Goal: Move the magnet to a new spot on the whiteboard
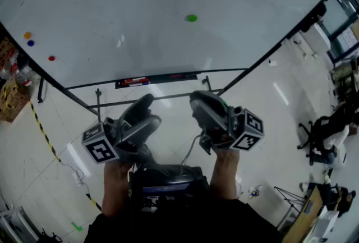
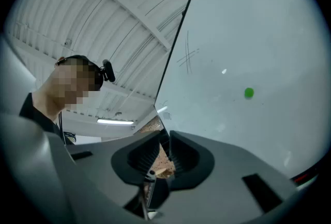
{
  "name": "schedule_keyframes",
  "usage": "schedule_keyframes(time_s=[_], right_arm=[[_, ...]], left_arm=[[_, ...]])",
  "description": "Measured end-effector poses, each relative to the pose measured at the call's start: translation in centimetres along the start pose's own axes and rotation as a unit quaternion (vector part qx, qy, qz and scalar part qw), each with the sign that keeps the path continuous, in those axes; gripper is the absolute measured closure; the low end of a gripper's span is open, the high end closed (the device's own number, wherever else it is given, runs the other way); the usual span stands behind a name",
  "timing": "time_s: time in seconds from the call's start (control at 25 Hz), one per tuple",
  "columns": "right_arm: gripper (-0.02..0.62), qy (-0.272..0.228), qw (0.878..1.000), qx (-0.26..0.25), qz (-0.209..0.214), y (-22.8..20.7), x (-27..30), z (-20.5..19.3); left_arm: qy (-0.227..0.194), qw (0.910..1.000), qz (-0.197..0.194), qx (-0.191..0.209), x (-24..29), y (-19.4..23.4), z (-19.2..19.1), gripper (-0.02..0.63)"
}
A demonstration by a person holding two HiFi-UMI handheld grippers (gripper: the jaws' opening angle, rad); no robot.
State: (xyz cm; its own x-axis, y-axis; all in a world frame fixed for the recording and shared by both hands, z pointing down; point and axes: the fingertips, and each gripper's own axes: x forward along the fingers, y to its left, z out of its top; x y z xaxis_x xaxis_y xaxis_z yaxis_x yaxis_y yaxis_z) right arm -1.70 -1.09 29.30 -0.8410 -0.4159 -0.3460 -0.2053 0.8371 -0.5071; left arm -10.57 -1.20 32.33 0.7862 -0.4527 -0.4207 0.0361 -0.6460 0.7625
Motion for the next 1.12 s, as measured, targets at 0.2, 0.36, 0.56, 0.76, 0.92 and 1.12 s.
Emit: schedule_keyframes(time_s=[0.2,0.36,0.56,0.76,0.92,1.12], right_arm=[[0.517,0.01,1.0,0.002,-0.007,-0.9,2.2,-1.1],[0.517,0.017,1.0,0.003,-0.026,-1.8,3.9,-2.5],[0.517,0.019,0.999,-0.005,-0.047,-2.8,4.4,-2.1],[0.517,0.025,0.997,-0.019,-0.064,-4.7,5.0,-1.8],[0.517,0.027,0.996,-0.033,-0.072,-7.6,5.3,-1.0],[0.517,0.017,0.996,-0.047,-0.073,-11.0,5.7,2.1]], left_arm=[[-0.004,1.0,-0.002,-0.007,-1.2,1.2,1.8,0.164],[-0.005,0.9996,-0.009,-0.027,-2.5,2.8,3.0,0.164],[-0.009,0.9993,-0.011,-0.034,-2.7,3.6,3.7,0.163],[-0.017,0.9995,-0.001,-0.028,-2.2,4.8,4.7,0.163],[-0.021,0.9996,0.013,-0.012,-1.0,5.6,5.4,0.163],[-0.021,0.9992,0.027,0.022,2.2,6.2,7.3,0.164]])
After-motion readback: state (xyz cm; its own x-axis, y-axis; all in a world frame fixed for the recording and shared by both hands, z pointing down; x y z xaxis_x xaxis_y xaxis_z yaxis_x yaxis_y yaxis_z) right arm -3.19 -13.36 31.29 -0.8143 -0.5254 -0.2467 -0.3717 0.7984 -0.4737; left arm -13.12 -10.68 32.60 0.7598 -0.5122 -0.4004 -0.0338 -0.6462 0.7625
